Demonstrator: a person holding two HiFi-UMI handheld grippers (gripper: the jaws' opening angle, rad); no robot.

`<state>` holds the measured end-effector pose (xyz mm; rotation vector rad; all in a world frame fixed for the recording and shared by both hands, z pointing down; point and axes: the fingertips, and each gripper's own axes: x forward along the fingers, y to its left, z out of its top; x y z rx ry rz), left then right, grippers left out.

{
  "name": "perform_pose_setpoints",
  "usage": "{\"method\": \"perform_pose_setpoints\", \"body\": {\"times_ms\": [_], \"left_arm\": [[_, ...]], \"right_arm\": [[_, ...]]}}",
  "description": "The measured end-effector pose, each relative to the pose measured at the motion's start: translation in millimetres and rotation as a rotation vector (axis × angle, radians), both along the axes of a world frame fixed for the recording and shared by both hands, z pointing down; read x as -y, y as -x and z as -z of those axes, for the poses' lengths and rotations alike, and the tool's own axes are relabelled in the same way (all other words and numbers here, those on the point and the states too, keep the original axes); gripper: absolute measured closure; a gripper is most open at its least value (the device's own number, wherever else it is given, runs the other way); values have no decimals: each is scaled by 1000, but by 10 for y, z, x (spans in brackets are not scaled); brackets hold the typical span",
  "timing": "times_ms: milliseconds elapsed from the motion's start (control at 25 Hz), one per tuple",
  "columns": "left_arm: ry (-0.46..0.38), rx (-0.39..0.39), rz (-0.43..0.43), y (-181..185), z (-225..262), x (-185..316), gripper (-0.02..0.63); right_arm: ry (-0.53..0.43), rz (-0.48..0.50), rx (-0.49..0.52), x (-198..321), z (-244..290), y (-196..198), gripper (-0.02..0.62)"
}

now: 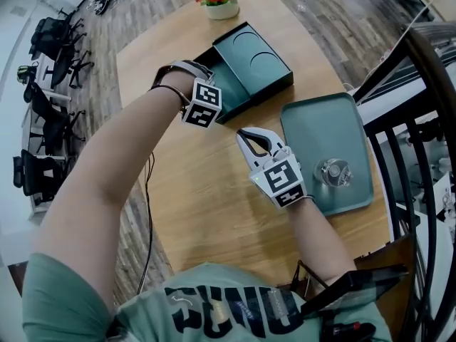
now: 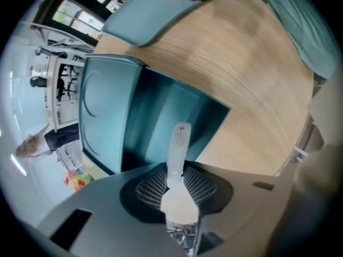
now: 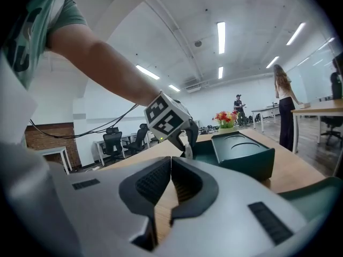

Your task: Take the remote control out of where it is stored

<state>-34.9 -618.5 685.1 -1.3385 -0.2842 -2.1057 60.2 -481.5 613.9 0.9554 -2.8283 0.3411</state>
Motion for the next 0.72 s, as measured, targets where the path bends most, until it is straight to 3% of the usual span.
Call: {"method": "perform_pose_setpoints", "body": {"times_ms": [160,360,720], "left_arm": [[-74,-168,124,-36,331,40,509],[-140,-457,371,-45,977,36,511],[-176,-1041,774,589,2339,-781,511]], "right_arm": [[-7,12,1,-85,67,70,589],[-8,3,18,-145,163,71,589],[-51,11,32,-490,803,210,589]]}}
